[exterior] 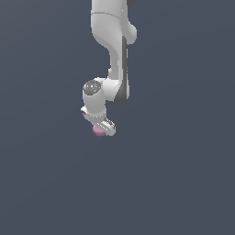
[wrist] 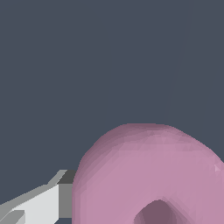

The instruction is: Pick up the object and move it to a goal position.

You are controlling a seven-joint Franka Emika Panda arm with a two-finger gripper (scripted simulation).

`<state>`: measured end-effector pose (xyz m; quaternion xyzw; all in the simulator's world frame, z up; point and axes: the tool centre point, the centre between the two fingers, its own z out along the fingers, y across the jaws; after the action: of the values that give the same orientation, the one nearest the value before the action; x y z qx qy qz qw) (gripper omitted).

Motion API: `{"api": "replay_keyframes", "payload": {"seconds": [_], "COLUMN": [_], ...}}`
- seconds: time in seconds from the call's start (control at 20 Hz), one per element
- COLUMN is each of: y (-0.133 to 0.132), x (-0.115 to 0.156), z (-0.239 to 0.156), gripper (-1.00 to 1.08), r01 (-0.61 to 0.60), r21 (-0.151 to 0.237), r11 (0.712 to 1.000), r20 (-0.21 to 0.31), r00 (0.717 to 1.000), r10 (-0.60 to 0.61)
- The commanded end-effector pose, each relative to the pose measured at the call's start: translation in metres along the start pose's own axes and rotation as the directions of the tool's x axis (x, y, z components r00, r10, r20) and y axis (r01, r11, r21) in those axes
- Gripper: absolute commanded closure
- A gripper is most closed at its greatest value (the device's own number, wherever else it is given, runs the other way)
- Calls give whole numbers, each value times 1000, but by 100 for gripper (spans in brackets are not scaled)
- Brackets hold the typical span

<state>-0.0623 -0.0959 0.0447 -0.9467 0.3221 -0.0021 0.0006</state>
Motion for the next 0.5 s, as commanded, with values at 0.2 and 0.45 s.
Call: {"api": "replay_keyframes", "payload": {"seconds": [0.2,0.45], "y": [-29,-71], "x": [-7,-17], "z": [-8,-19], "gripper": [108,108], "r01": [1,1], "r21": [0,-1], "r11": [1000,1000], "r20": [0,0], "r00": [1000,1000], "r10": [-1,-1]}}
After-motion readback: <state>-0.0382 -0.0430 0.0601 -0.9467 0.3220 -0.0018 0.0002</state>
